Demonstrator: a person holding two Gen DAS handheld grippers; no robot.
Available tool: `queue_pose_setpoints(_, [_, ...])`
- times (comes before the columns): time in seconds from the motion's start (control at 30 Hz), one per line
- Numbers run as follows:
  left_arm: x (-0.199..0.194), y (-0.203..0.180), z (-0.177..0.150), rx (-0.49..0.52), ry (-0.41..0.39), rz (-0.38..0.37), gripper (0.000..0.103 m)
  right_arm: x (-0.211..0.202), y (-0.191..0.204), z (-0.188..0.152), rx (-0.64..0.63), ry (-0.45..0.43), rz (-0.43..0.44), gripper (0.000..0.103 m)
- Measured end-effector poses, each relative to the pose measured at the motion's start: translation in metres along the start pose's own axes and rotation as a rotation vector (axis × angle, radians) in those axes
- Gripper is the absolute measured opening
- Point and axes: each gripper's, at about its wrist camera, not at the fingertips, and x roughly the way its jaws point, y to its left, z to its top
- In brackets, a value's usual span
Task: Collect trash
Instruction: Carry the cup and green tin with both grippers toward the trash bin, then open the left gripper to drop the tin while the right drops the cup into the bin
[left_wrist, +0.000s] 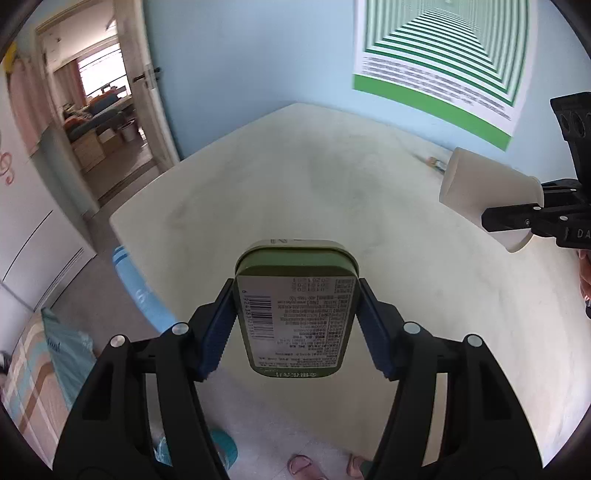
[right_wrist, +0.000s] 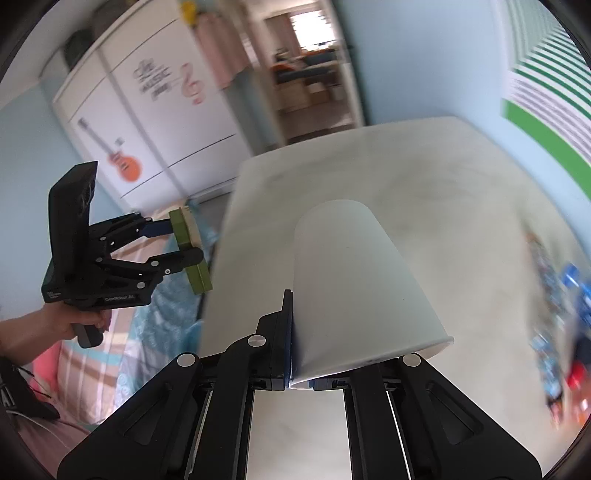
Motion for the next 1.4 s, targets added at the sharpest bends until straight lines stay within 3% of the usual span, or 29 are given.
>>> queue_pose_setpoints(0.23, [-0.038,0.124,-0.066,-0.207,0.046,0.180,0.061,0.109,0.115,0.054,-0.194,0.105,0.196,0.007])
queue_pose_setpoints(0.4, [-0.059,0.190,-0.125,-0.346,0.098,0.275,0.061,0.188,0.203,0.065,-0.315,0.212,0.325,0.007])
queue_pose_setpoints(0.67, [-0.059,0.277,-0.241,-0.594,0.232,0.363,0.061,0.314,0.319,0.037,-0.382,0.403,0.463,0.007])
queue_pose_setpoints(0.9, [-0.043,0.321,-0.323,-0.689,0.317,0.385,0.061,0.401,0.398,-0.017,-0.407,0.556,0.506,0.007])
queue_pose_setpoints(1.13, [-0.007,0.343,-0.388,-0.755,0.394,0.379,0.061,0.484,0.419,-0.075,-0.378,0.678,0.494,0.007])
queue_pose_setpoints(1.4, [0.067,0.356,-0.471,-0.890,0.497,0.325,0.061,0.589,0.400,-0.155,-0.220,0.819,0.403,0.007])
